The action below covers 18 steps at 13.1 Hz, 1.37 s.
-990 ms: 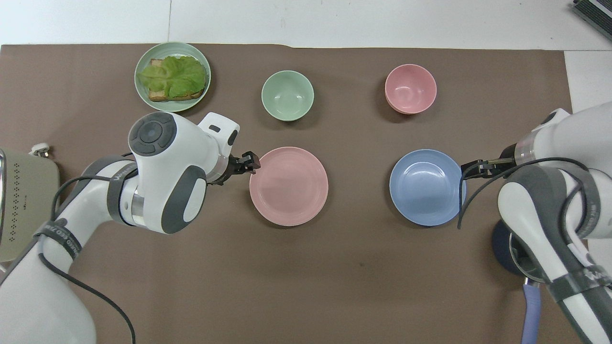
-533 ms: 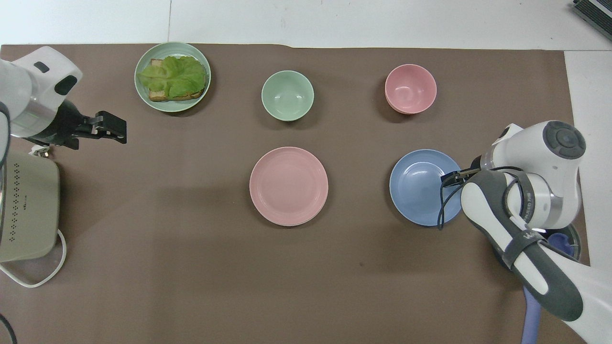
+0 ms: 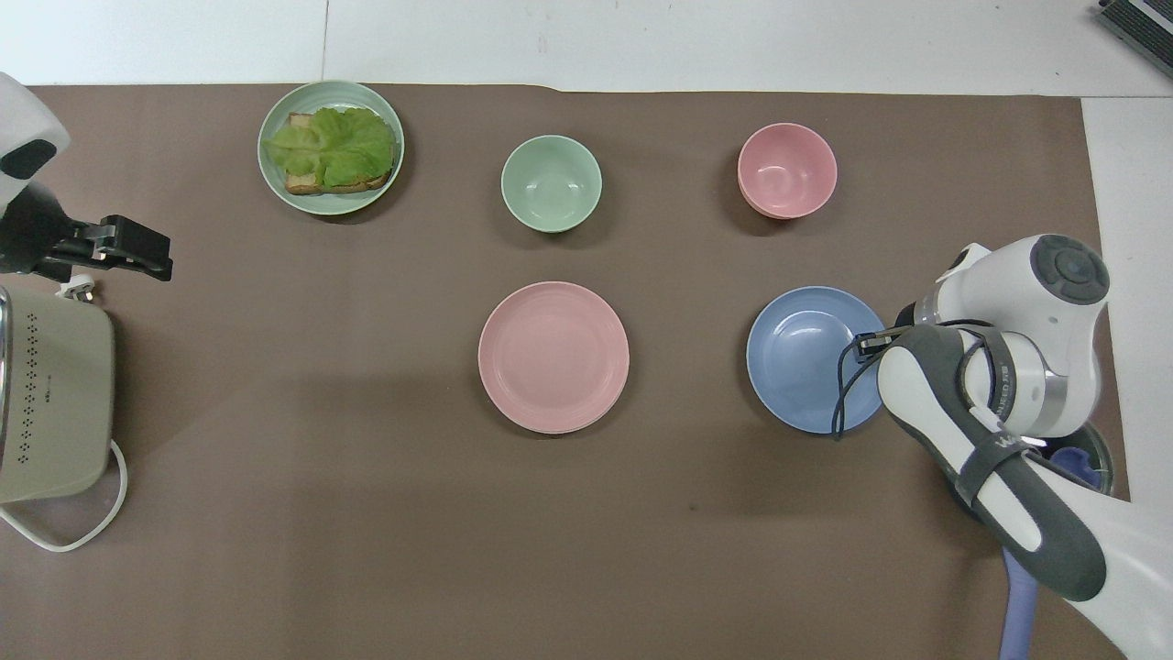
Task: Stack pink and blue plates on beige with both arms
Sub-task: 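Grasp the rim of the blue plate with the right gripper and lift, then carry the blue plate onto the pink plate with the right gripper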
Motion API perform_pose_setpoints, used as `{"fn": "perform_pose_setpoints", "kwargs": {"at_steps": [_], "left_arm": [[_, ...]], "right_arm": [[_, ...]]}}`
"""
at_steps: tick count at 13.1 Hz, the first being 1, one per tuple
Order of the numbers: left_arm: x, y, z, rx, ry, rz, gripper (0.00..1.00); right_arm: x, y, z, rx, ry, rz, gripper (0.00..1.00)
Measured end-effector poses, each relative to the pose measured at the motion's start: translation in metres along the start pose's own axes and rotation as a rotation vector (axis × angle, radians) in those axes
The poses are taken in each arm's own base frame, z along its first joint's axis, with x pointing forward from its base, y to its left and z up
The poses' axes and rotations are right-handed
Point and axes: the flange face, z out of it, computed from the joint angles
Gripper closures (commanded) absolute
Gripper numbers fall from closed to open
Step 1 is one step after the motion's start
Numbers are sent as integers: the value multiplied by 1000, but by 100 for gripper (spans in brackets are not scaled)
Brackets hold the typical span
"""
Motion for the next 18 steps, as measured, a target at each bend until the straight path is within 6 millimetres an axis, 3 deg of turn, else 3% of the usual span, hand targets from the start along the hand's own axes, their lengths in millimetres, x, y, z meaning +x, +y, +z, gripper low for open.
{"fn": "perform_pose_setpoints", "kwargs": {"at_steps": [4,7,11,13,15,18], "left_arm": [[-5,-3,-10,2,17,-1,0],[-5,-2,-10,1,17,0,0],[-5,-2,-10,1,17,0,0],[-5,-2,-10,1,17,1,0],[-5,-2,-10,1,17,1,0],[-5,-2,-10,1,16,1,0]], "right_arm": [[9,-3,-31,9,-37,-2,100],[12,-11,-79,17,-34,-12,100],[-1,-29,-136,27,13,-38,100],[-3,-55,-155,76,47,-55,100],[-2,-89,-159,159,56,-41,100],[-2,-172,-153,191,83,34,100]]}}
